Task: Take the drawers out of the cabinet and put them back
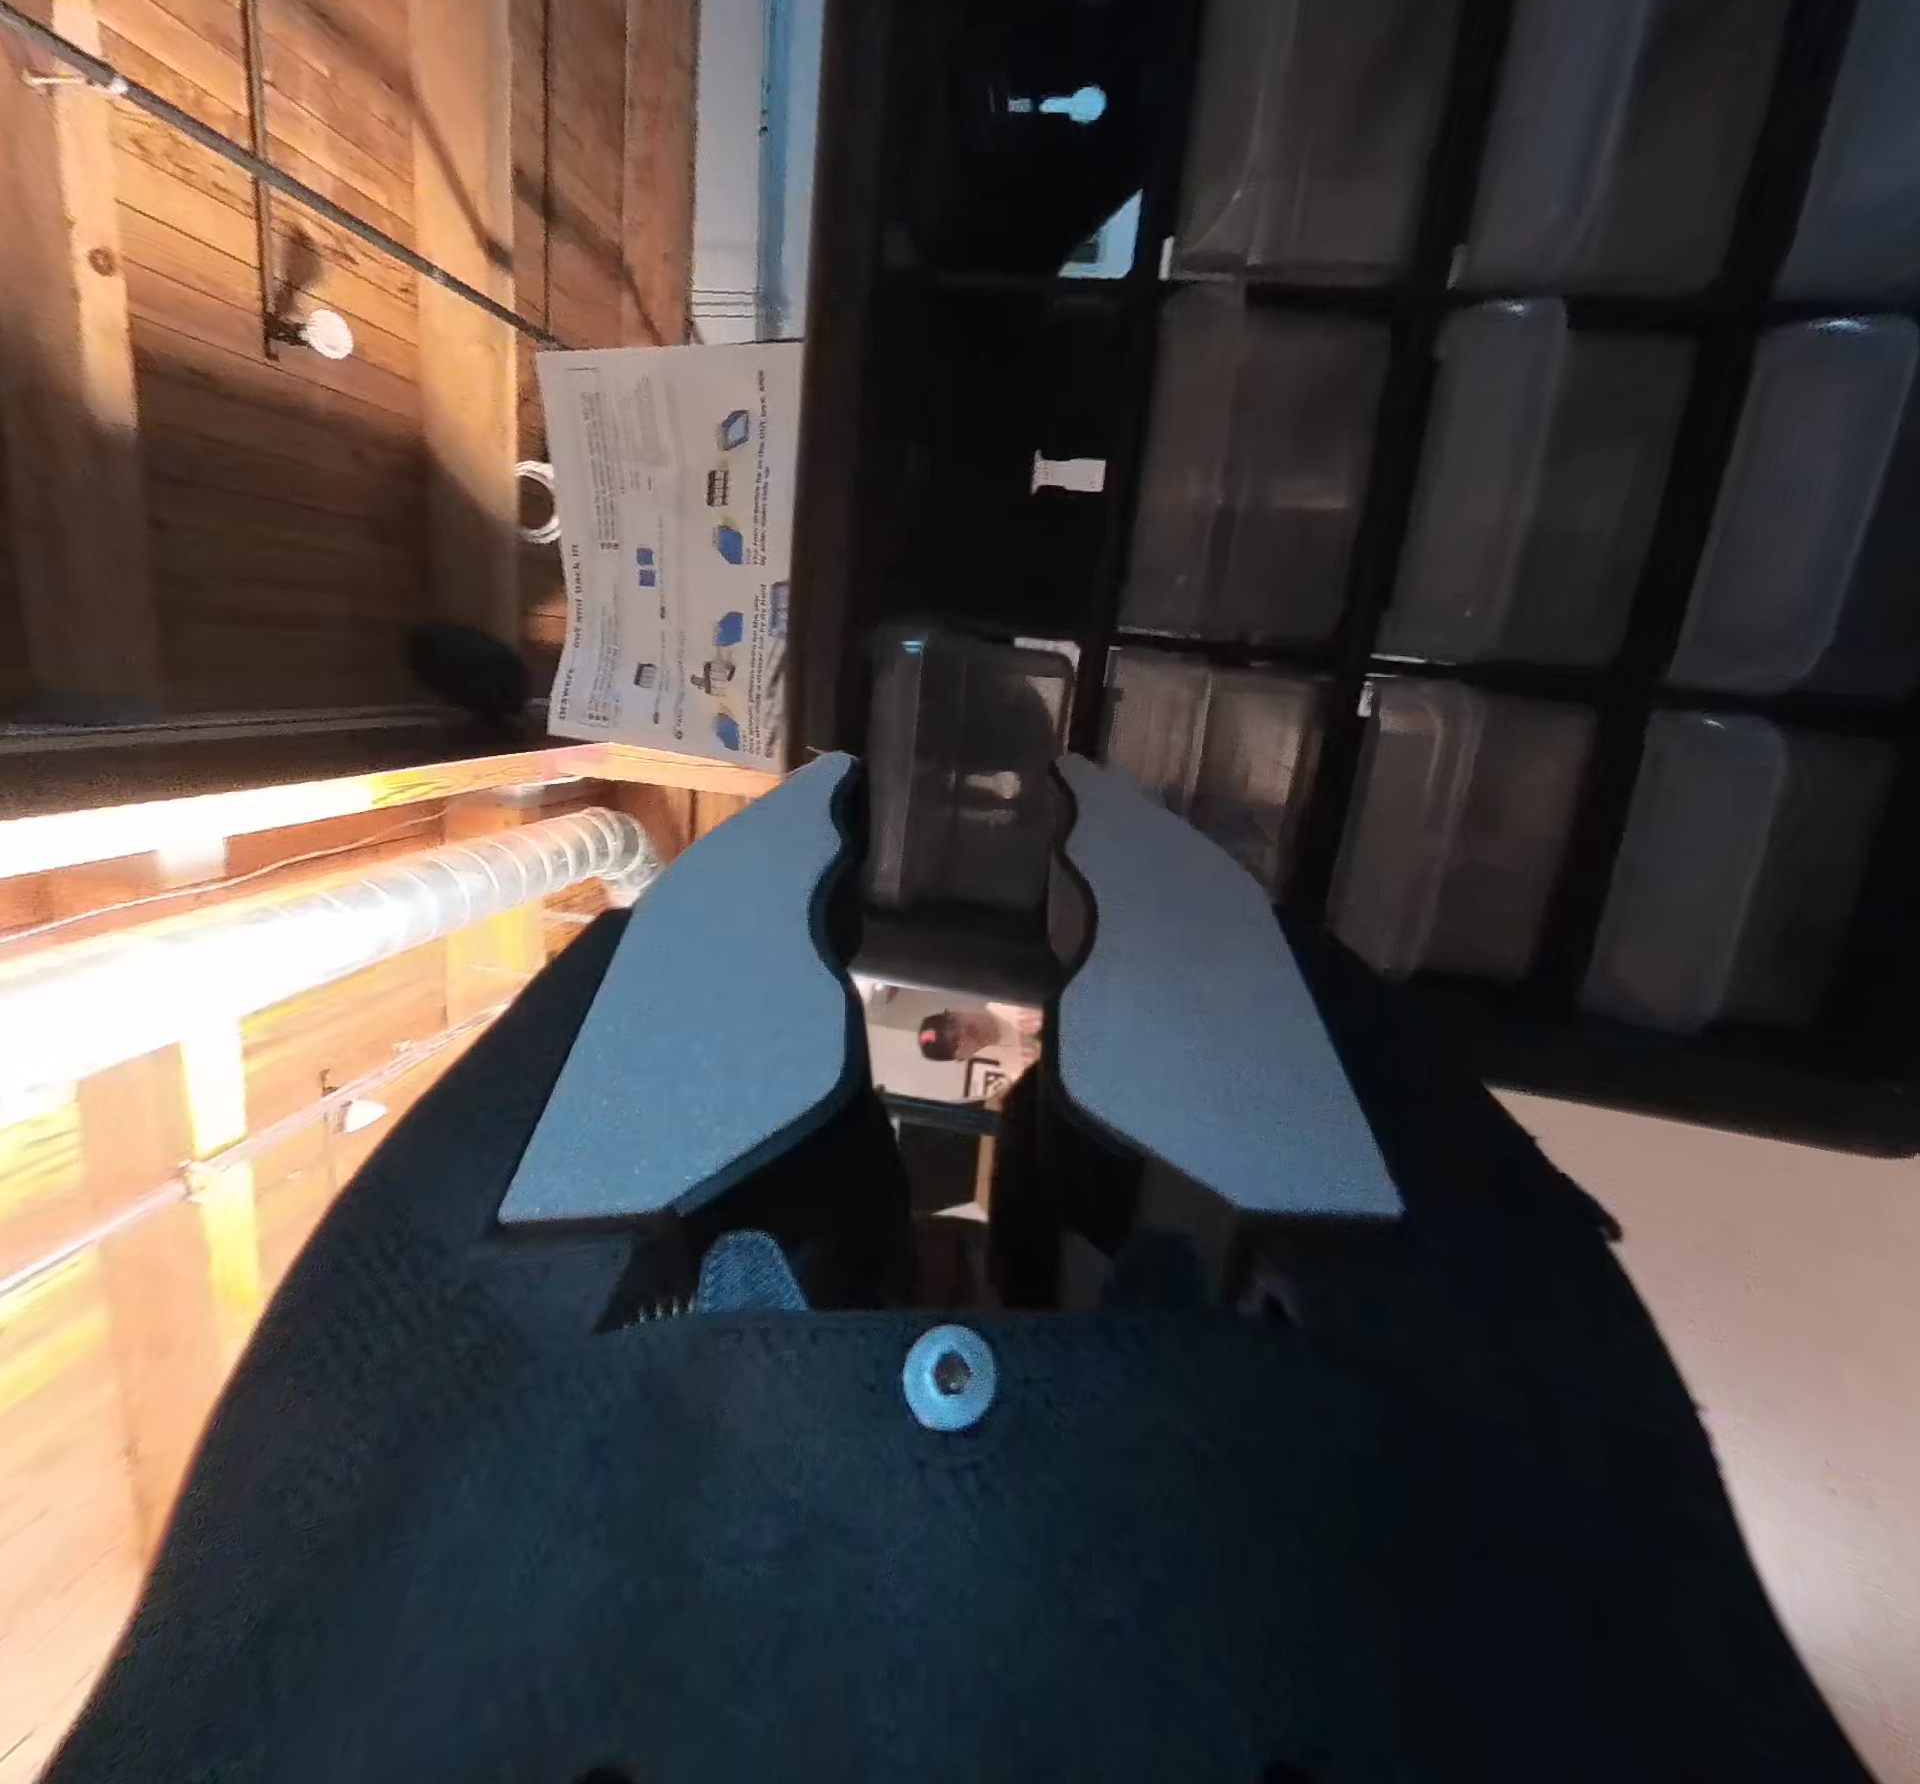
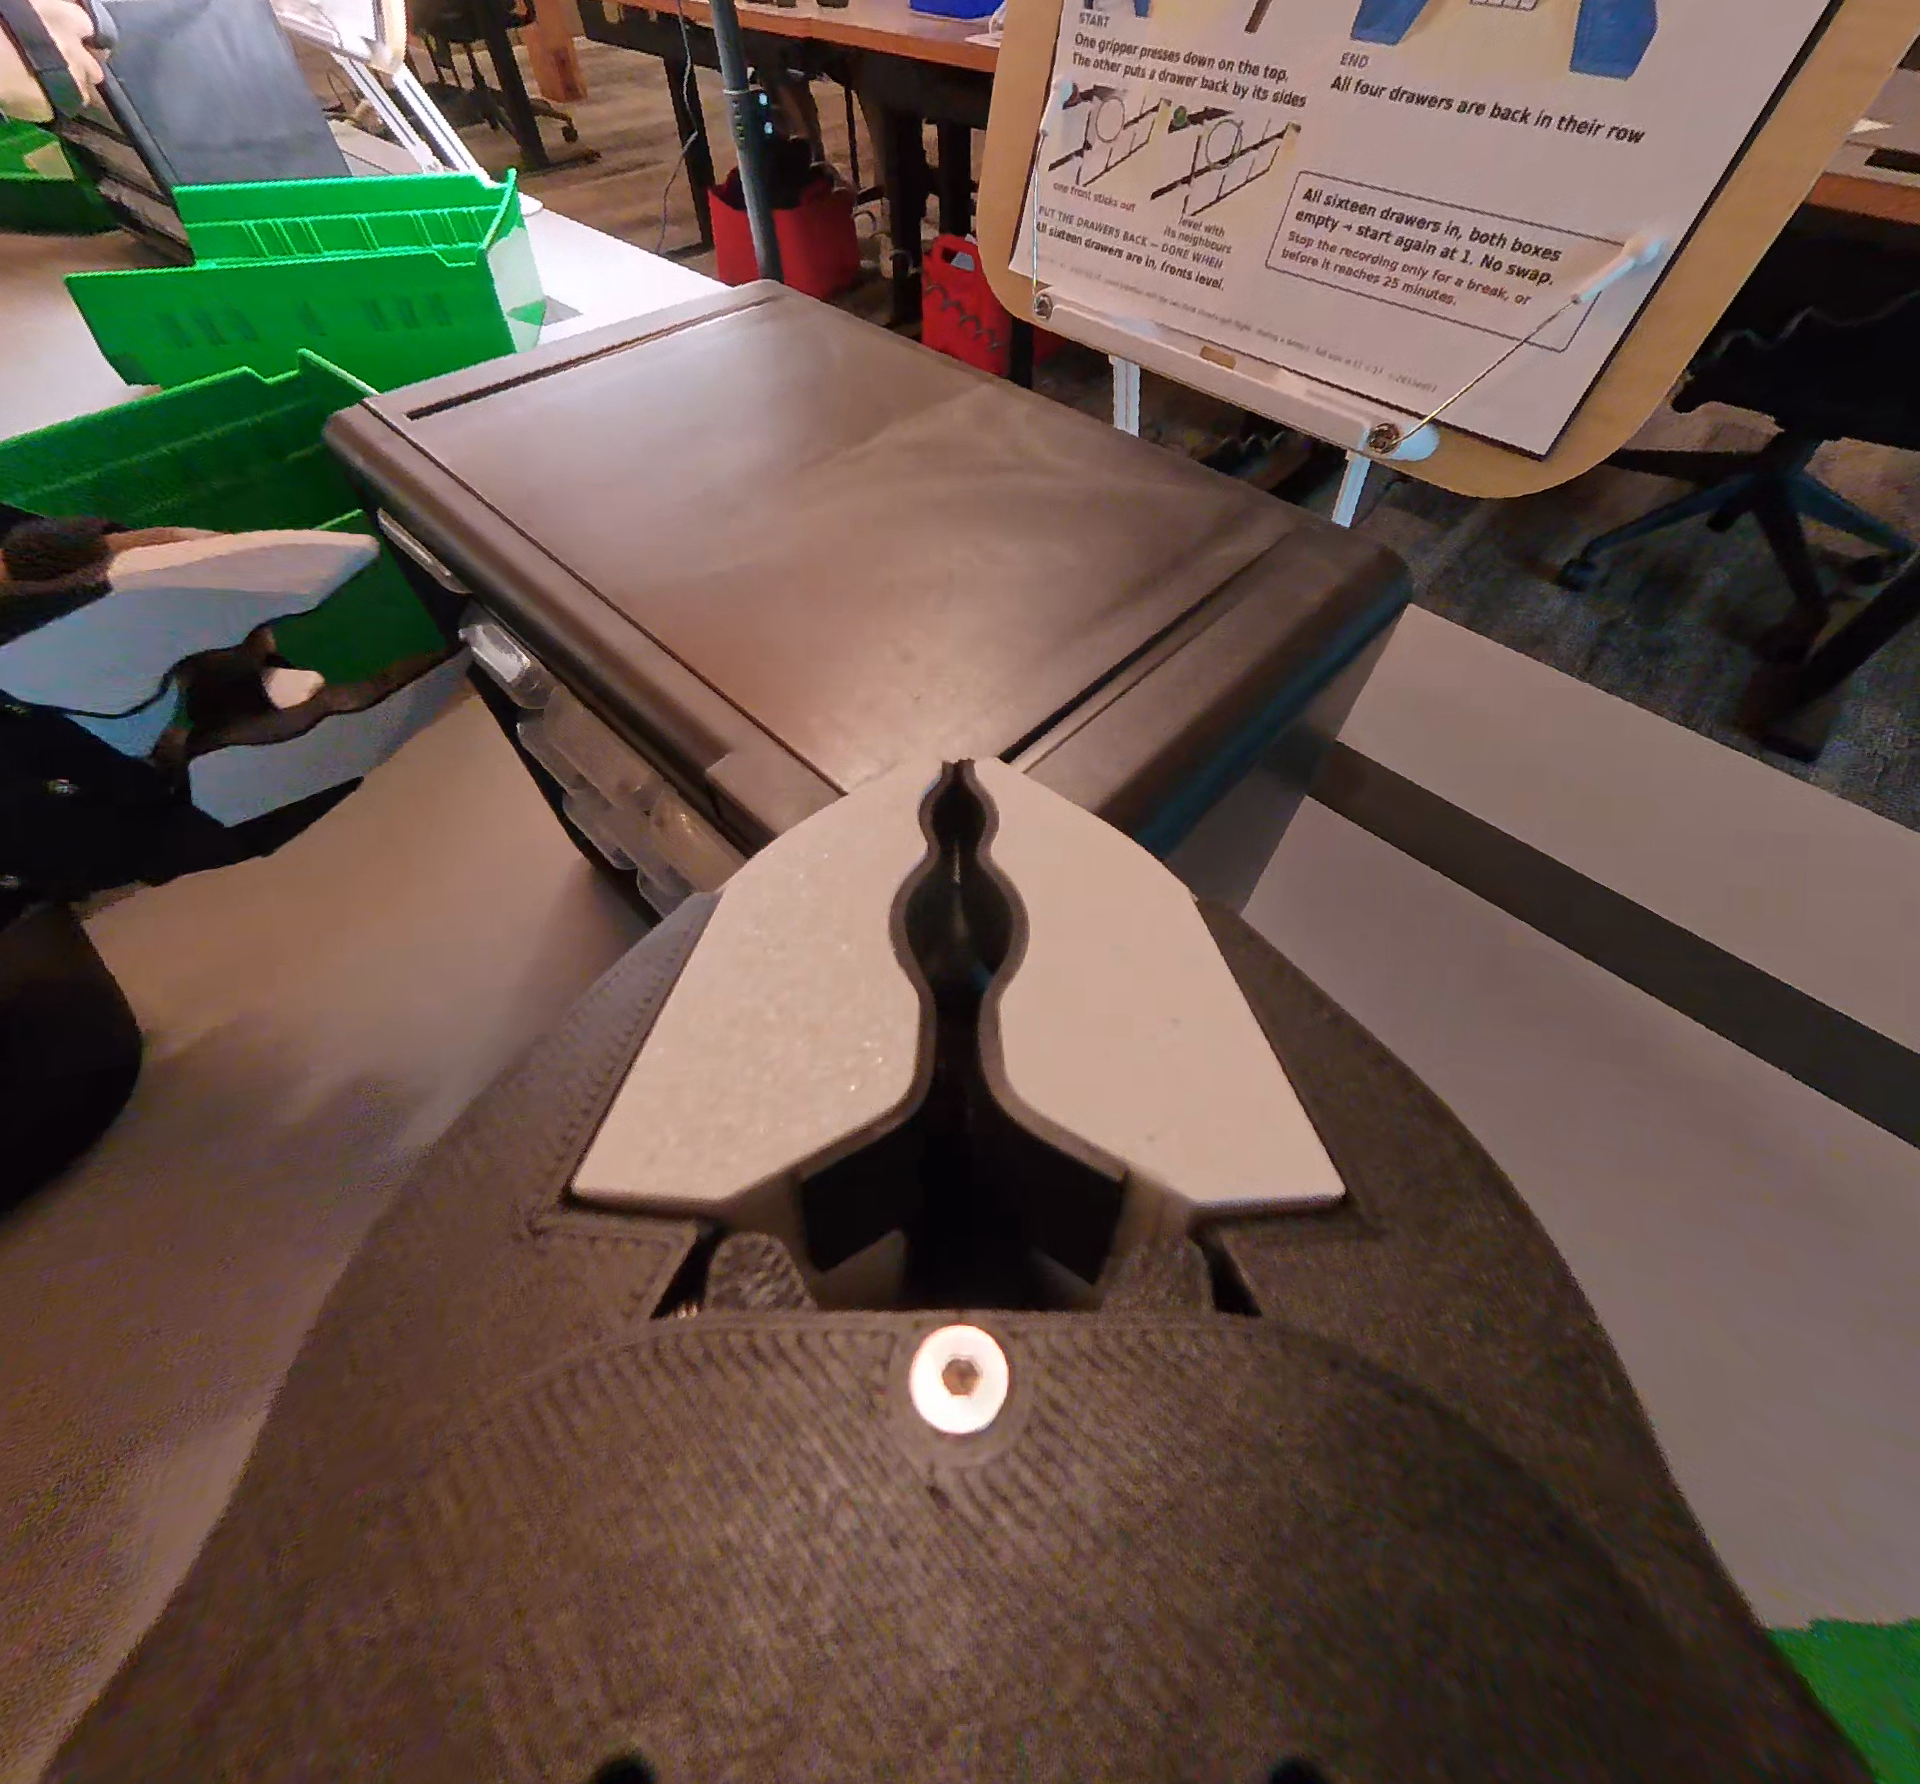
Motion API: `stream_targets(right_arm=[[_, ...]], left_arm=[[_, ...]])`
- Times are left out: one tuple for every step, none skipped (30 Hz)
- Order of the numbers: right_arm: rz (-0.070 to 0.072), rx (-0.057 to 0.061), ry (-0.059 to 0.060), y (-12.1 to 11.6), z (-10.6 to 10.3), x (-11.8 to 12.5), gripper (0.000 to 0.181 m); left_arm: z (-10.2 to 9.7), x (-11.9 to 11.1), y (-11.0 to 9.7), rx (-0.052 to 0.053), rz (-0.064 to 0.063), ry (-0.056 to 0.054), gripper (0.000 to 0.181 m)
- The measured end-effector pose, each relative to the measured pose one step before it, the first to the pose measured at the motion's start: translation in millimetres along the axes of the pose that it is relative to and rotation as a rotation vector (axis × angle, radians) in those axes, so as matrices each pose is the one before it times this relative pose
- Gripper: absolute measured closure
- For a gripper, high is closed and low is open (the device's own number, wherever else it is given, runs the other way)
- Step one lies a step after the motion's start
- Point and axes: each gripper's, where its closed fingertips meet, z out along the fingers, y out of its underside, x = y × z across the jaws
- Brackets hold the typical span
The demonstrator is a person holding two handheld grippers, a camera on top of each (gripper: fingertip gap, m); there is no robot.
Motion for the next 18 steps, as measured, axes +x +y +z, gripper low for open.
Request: stream_targets(right_arm=[[0.0007, 0.0024, 0.0009, -0.02, -0.07, 0.04, 0.181], [-0.0014, 0.0021, 0.0020, 0.08, 0.03, -0.11, 0.181], [-0.0027, 0.0012, 0.0030, -0.02, -0.01, 0.10, 0.181], [-0.0031, 0.0000, 0.0025, 0.01, -0.03, 0.03, 0.181], [-0.0015, -0.0005, 0.0012, 0.03, 0.07, -0.09, 0.181], [-0.0003, -0.0007, 0.0003, 0.09, -0.05, 0.05, 0.180], [-0.0002, -0.0007, 0.0002, -0.03, 0.01, 0.01, 0.180], [-0.0001, -0.0002, 0.0003, 0.03, -0.04, -0.04, 0.180], [-0.0005, 0.0011, 0.0012, 0.00, -0.03, 0.03, 0.181], [-0.0020, 0.0020, 0.0018, 0.08, 0.05, 0.01, 0.181], [-0.0009, 0.0019, 0.0011, 0.03, -0.06, -0.03, 0.181], [0.0004, 0.0013, -0.0002, -0.05, 0.06, 0.07, 0.181], [0.0011, 0.0004, -0.0005, -0.03, -0.04, -0.02, 0.181], [0.0001, -0.0006, -0.0001, 0.05, 0.05, -0.04, 0.181], [-0.0015, -0.0008, 0.0011, 0.00, -0.07, -0.06, 0.181], [-0.0017, -0.0006, 0.0017, -0.03, -0.06, 0.03, 0.181], [-0.0015, -0.0003, 0.0025, -0.13, 0.15, 0.06, 0.181], [-0.0025, -0.0012, 0.0025, 0.02, -0.03, 0.06, 0.181]], left_arm=[[1.47, -2.35, 1.65, -0.0113, 0.0126, -0.0219, 0.152], [1.31, -2.38, 1.25, -0.0083, 0.0180, -0.0213, 0.154], [1.09, -1.56, 0.88, -0.0061, 0.0200, -0.0152, 0.156], [1.25, 0.62, 0.97, -0.0061, 0.0224, -0.0023, 0.157], [1.39, 1.50, 1.21, -0.0065, 0.0210, 0.0008, 0.158], [1.25, 0.45, 1.55, -0.0065, 0.0212, -0.0080, 0.160], [0.68, -1.82, 1.59, -0.0060, 0.0199, -0.0222, 0.164], [-0.13, -3.48, 1.03, -0.0040, 0.0124, -0.0266, 0.172], [-0.86, -1.90, 0.02, -0.0012, -0.0003, -0.0061, 0.177], [-1.69, -0.56, -0.50, -0.0029, -0.0135, 0.0085, 0.177], [-3.19, -1.56, -1.80, 0.0032, -0.0140, 0.0016, 0.177], [-4.82, -1.85, -3.02, 0.0089, -0.0045, -0.0031, 0.177], [-6.02, -2.05, -2.87, 0.0058, 0.0018, -0.0058, 0.177], [-6.92, -2.33, -3.52, 0.0099, -0.0017, -0.0047, 0.176], [-7.52, -2.42, -4.22, 0.0173, -0.0165, -0.0013, 0.176], [-7.50, -1.35, -5.11, 0.0247, -0.0349, 0.0111, 0.175], [-6.44, -0.02, -5.41, 0.0257, -0.0425, 0.0188, 0.164], [-4.13, -0.02, -3.18, 0.0116, -0.0267, 0.0157, 0.147]])
